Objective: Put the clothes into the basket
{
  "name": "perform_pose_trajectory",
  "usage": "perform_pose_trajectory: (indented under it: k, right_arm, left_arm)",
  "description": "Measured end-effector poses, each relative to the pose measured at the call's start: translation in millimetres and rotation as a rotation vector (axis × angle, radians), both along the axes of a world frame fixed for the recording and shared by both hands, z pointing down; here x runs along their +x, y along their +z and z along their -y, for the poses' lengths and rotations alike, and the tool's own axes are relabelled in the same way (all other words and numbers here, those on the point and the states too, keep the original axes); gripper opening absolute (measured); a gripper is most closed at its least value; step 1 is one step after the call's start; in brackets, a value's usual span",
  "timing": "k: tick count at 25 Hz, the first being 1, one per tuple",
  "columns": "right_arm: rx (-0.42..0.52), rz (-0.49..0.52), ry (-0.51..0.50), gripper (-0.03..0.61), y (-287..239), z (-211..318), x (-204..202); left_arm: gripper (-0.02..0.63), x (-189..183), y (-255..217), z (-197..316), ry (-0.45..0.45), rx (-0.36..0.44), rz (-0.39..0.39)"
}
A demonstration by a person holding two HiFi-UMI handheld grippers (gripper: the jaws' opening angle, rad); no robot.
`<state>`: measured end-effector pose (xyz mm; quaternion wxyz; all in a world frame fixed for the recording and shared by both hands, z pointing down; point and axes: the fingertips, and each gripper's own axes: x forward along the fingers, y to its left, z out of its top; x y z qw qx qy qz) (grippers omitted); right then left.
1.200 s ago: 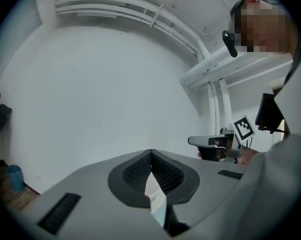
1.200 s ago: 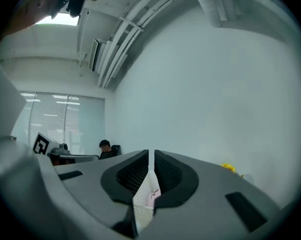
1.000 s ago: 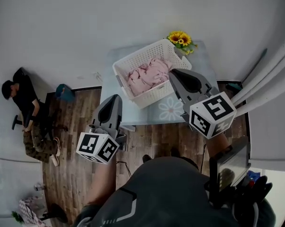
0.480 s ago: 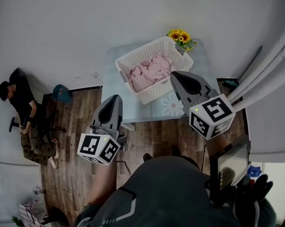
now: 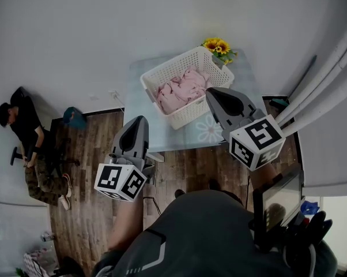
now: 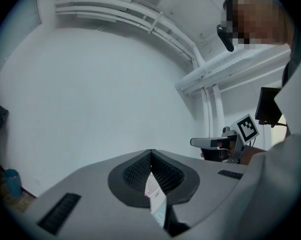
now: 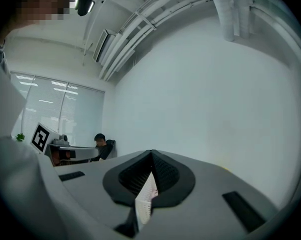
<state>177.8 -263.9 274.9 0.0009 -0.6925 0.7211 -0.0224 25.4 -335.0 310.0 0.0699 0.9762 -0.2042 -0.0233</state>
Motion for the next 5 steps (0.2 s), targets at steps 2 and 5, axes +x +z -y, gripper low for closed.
perform_pose_trajectory:
  k: [2, 5]
  right_arm:
    - [-0.004, 0.006, -0.004, 0.014, 1.0, 0.3, 1.3]
    - [-0.012, 0.039, -0.023, 0.014, 2.3, 1.0, 1.1]
  left_arm:
    - [0.009, -1.7, -0.9, 1.6, -0.02, 0.007, -0.016]
    - [0.009, -5.5, -2.4, 1.9, -0.046, 0.02, -0.024]
